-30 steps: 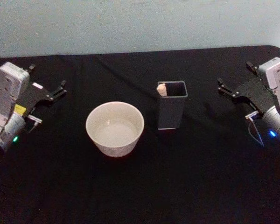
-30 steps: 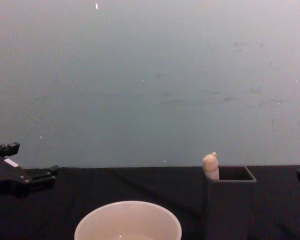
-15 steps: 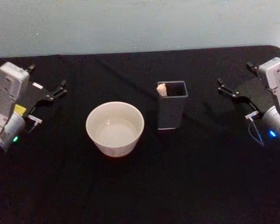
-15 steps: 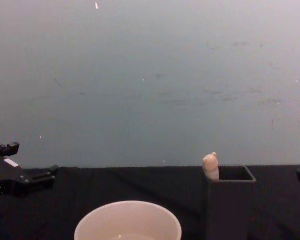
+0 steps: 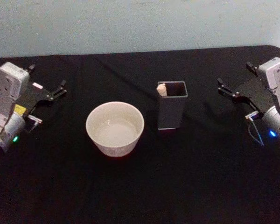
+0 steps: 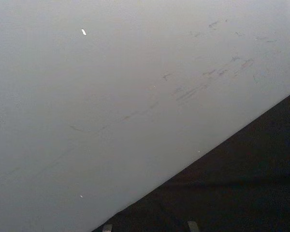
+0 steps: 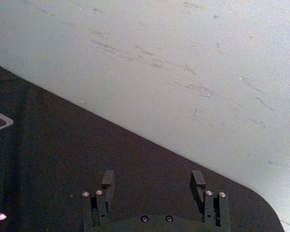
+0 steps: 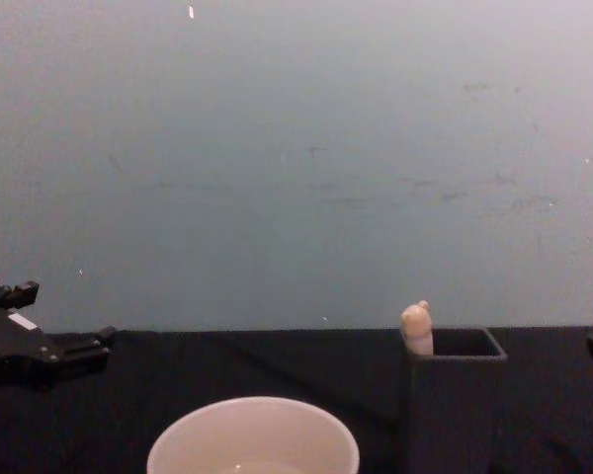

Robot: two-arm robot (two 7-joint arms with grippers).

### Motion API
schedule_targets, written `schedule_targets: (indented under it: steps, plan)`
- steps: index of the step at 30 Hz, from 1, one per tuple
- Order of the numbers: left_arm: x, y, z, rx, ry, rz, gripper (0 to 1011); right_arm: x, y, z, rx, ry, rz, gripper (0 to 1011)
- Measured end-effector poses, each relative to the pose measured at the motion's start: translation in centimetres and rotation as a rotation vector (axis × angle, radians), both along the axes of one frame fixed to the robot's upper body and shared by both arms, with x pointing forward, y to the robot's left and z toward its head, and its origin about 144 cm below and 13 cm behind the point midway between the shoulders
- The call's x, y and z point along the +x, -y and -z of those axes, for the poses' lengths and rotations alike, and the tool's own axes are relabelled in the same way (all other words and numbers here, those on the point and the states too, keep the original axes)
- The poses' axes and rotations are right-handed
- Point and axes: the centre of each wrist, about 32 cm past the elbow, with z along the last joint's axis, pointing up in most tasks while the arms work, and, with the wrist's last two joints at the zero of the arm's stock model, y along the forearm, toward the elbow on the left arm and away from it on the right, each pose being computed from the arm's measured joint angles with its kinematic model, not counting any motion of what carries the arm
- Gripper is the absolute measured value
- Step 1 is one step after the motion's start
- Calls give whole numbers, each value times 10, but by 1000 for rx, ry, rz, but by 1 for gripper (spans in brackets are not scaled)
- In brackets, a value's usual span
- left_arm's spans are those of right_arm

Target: Pick up the stirring spoon with one hand, stir inside the cup, then place it back in its original position.

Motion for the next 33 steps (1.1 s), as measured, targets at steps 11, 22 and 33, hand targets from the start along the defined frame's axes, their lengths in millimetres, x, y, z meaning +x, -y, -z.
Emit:
schedule_targets:
  steps: [11, 22, 33]
  plan:
    - [0, 0, 0, 0, 0, 0, 1001, -4, 1, -11, 41, -11, -30, 1002]
    - [0, 0, 0, 0, 0, 0, 1001, -10, 4, -42, 163, -103, -136, 1002]
    - [0, 0, 0, 0, 0, 0, 1001, -14, -1, -66, 191, -181, -291, 1002]
